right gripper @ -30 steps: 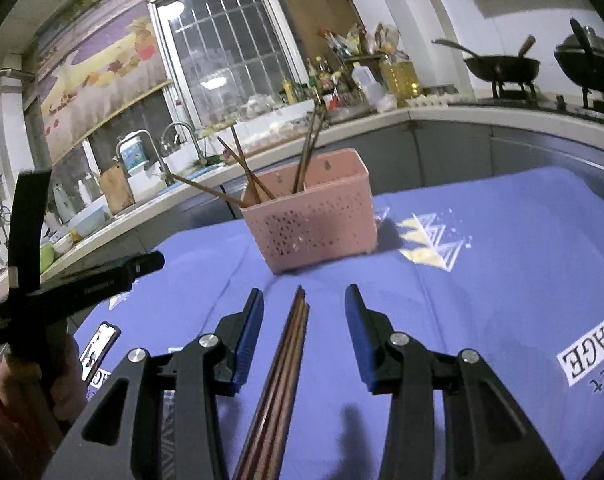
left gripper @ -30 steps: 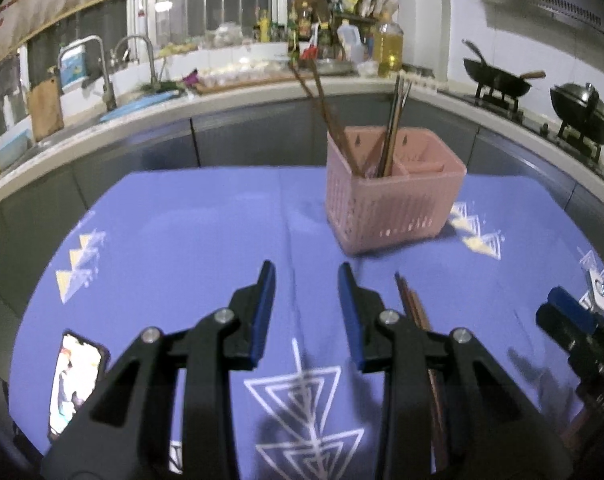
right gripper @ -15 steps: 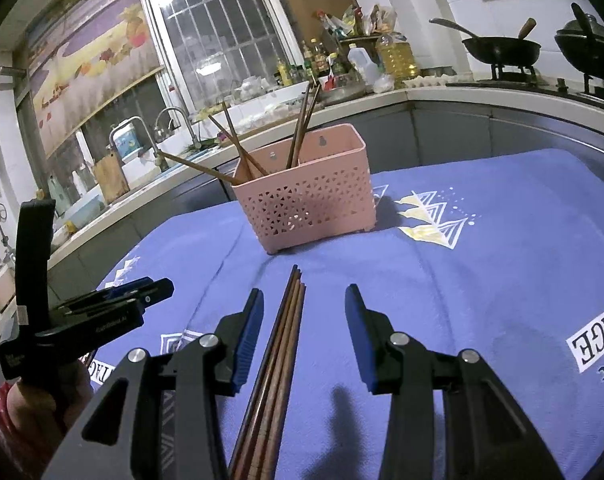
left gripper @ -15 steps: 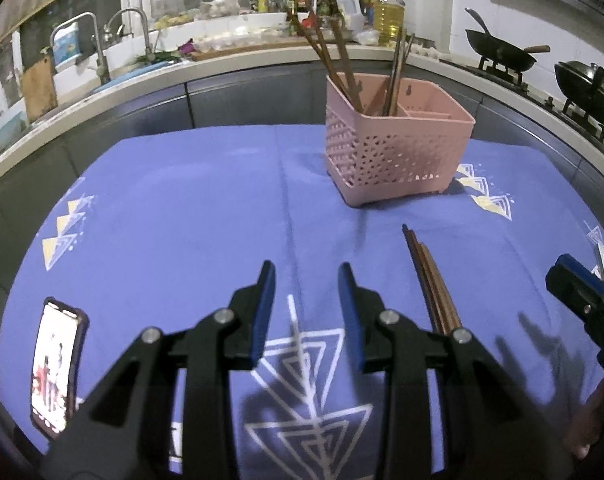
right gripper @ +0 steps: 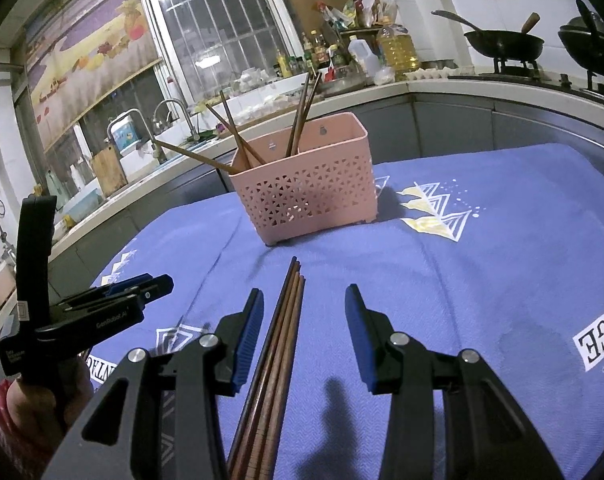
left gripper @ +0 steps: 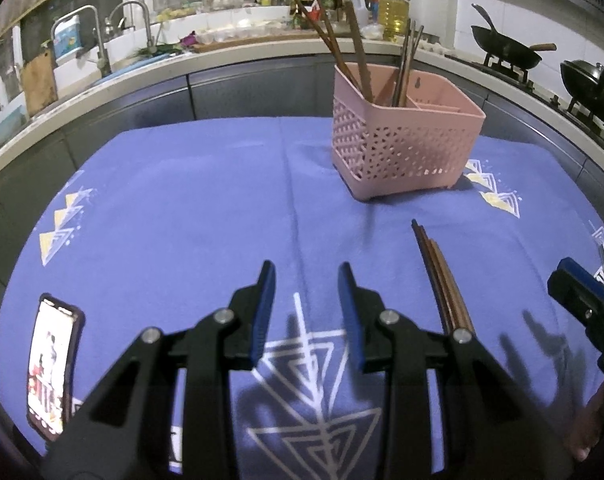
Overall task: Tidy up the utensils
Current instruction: 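Bring both open tools back down to the chopsticks on the cloth, then close the right tool on a brown chopstick while the left tool grasps a dark one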
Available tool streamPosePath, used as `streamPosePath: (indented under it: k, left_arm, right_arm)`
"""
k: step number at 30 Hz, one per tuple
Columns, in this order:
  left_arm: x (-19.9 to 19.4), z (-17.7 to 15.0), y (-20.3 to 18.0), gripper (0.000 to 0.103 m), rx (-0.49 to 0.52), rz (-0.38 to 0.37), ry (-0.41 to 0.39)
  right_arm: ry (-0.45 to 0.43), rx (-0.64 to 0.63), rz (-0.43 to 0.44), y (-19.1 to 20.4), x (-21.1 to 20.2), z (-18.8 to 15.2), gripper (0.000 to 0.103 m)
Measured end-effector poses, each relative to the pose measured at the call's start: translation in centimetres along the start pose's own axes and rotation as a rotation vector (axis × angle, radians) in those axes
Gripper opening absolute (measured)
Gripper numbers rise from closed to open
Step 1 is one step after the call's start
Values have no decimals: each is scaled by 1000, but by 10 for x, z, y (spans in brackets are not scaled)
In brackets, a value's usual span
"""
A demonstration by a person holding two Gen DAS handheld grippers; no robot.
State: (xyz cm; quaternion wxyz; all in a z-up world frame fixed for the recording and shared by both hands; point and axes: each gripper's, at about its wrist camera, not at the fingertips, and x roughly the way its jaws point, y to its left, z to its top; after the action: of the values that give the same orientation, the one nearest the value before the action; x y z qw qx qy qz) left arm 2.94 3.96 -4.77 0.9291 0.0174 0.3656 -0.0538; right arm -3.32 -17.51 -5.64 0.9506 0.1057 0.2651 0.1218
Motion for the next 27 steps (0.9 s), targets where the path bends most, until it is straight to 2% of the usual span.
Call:
streamPosePath:
  k: [12,19,24,27]
  left_arm:
    - [7,-3,0,31,8,7,20]
    - [14,-8,0,31,14,2,46]
    - [18,-14,-3,30,23,-37,74]
    - [18,-16,-5,31,30,-56,85]
  right_arm:
    - [42,-21,2,2,9,-2,43]
    - [166,-59,-21,4,28,-12,43]
    - [243,-127,-35,13,40,-22,43]
    - [283,-190,-70,20,47,-30,36]
